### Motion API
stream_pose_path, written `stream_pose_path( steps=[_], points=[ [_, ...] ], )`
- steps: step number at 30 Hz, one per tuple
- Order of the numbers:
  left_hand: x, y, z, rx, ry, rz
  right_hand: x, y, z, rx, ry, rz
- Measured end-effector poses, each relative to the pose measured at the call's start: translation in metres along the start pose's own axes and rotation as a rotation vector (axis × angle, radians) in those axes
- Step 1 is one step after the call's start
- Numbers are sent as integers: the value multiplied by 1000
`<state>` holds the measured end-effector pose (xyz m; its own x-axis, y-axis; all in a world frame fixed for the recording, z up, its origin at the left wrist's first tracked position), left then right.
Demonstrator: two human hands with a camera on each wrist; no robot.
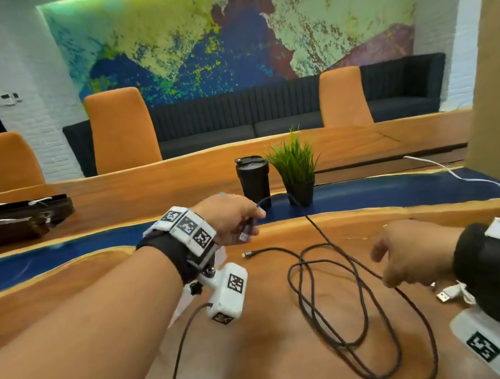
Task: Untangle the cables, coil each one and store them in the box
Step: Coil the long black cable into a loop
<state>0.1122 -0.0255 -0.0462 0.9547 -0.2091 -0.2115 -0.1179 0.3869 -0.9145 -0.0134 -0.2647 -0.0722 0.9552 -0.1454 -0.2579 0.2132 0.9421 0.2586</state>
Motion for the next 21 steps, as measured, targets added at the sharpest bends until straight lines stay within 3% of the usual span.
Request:
stream_pose_path(
  steps=[3,6,8,11,13,17,21],
  points=[
    [-45,-49,8,-54,126,-221,-5,22,33,-19,-293,127],
    [-90,-89,5,-99,231,-383,-20,59,79,255,-439,369],
    [-112,-112,1,-124,272,-443,-30,83,102,429,-441,514],
    [-136,-139,9,-154,217,-466,-49,105,127,840,-258,584],
    [-147,-148,18,-174,183,-460,-69,109,155,1002,-263,640],
    [-162,-147,28,-245,225,-450,-93,104,198,1095,-312,760],
    [-171,-140,28,-396,350,-462,-80,92,198,987,-481,642]
  ],
)
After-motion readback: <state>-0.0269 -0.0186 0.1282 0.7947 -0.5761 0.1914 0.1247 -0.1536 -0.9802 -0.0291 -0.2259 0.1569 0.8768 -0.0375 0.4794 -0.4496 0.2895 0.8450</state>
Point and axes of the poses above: each hand's wrist, its own x-axis towards the middle knuckle, its own z-axis out of the back of the hand, y = z × x, the point moved 6 cm from there along x, towards the middle knuckle, and after that the axes turned 3 degrees about -y, right-handed, at the moved point
